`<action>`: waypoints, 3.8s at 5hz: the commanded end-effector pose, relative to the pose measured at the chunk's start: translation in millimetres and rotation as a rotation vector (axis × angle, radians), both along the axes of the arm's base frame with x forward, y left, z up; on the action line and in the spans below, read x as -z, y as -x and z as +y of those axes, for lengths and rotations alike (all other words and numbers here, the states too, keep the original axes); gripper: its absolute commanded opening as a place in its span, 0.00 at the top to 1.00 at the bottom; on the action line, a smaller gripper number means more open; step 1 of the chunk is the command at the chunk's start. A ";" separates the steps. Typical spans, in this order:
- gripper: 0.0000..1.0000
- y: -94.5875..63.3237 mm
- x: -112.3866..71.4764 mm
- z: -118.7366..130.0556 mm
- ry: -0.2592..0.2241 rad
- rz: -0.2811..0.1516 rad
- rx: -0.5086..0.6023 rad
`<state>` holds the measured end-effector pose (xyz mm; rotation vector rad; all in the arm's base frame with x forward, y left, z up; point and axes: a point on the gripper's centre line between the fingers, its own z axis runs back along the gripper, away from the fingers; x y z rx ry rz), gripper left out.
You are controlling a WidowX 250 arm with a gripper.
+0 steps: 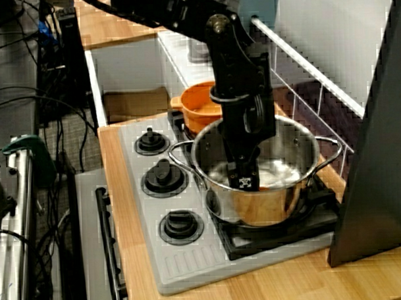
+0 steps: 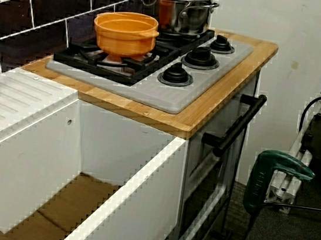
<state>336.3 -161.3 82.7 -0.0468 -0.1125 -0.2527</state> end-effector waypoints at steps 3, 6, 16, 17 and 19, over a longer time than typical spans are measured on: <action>0.00 -22.1 -15.1 41.0 -0.033 -0.089 -0.120; 0.00 -25.5 -19.8 53.7 -0.035 -0.091 -0.156; 0.00 -13.6 -99.7 136.6 -0.130 -0.101 -0.287; 0.00 -19.3 -99.2 149.9 -0.146 -0.098 -0.314; 0.00 -21.0 -107.9 137.9 -0.124 -0.105 -0.288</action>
